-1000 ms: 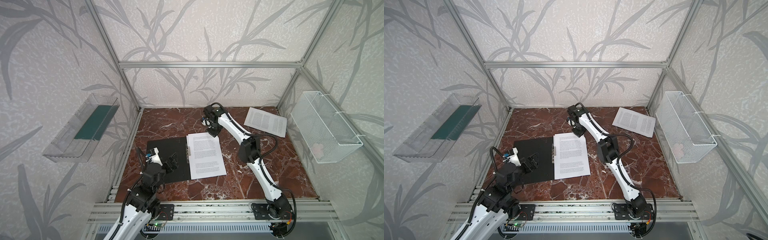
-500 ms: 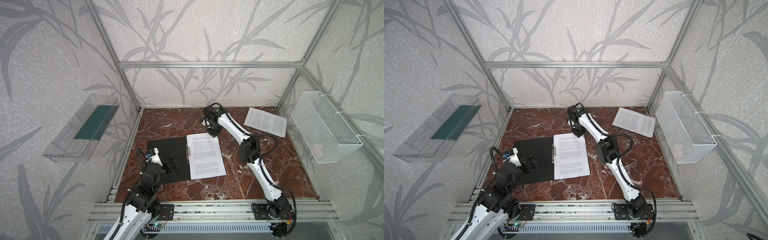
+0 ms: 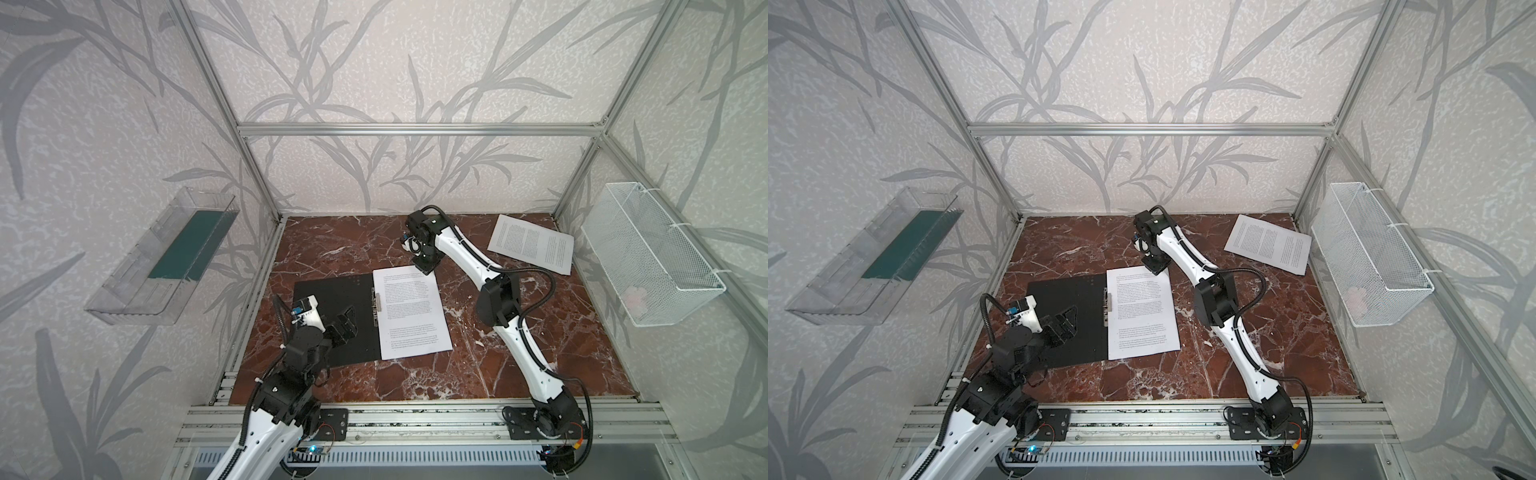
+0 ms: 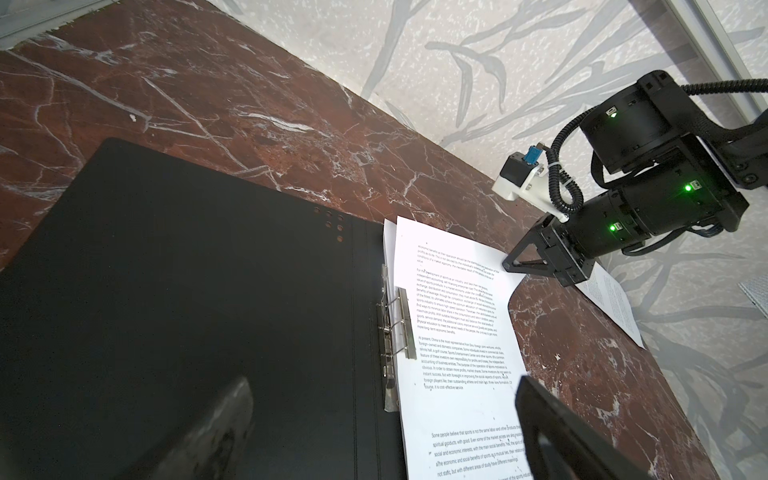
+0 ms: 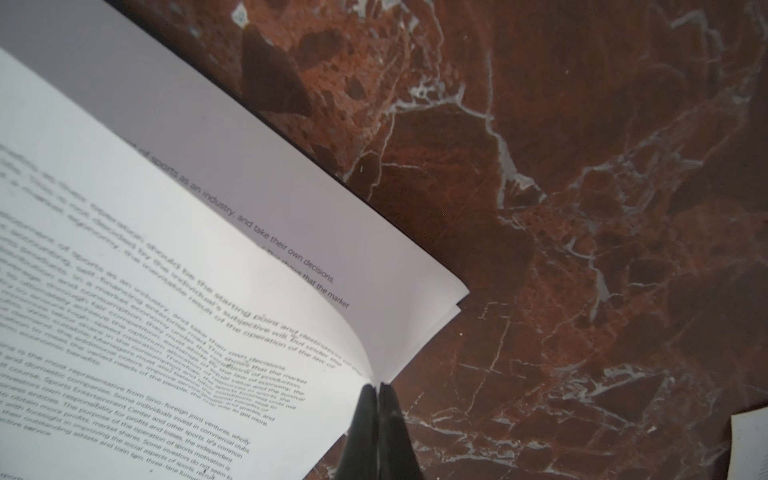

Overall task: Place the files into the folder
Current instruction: 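Hold the sheet's far edge on the stack, then open the right gripper, then move the right gripper to the last loose sheet near the basket and grasp it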

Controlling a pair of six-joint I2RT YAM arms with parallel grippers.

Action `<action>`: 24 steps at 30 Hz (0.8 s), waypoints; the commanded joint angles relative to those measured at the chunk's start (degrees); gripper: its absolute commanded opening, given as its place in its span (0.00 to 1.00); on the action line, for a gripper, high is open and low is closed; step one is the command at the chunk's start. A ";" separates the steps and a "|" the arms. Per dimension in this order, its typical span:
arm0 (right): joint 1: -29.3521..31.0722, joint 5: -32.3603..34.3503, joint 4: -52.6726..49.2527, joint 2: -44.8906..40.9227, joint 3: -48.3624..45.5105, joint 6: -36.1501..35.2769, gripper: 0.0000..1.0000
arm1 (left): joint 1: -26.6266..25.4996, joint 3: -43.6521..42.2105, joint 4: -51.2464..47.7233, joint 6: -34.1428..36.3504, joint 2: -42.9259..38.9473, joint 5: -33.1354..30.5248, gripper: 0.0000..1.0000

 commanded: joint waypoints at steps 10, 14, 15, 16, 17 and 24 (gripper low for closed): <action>0.16 -1.29 0.28 1.57 3.13 1.76 0.00 | -0.18 -0.85 1.43 -0.38 -0.01 -0.08 0.99; 0.15 -0.89 0.60 1.48 3.16 2.11 0.07 | -0.18 -0.86 1.44 -0.39 -0.09 -0.09 0.99; 0.14 -0.49 0.79 1.39 3.11 2.33 0.13 | -0.12 -0.84 1.41 -0.33 -0.06 -0.09 0.99; 0.10 0.13 1.12 1.25 3.18 2.48 0.35 | -0.18 -0.85 1.44 -0.31 0.00 -0.10 0.99; 0.11 1.31 1.47 1.03 3.12 2.87 0.99 | -0.18 -0.85 1.43 -0.31 -0.06 -0.08 0.99; -0.59 9.19 5.60 -5.22 3.21 11.30 0.99 | -0.18 -0.86 1.15 -0.39 -0.45 0.06 0.99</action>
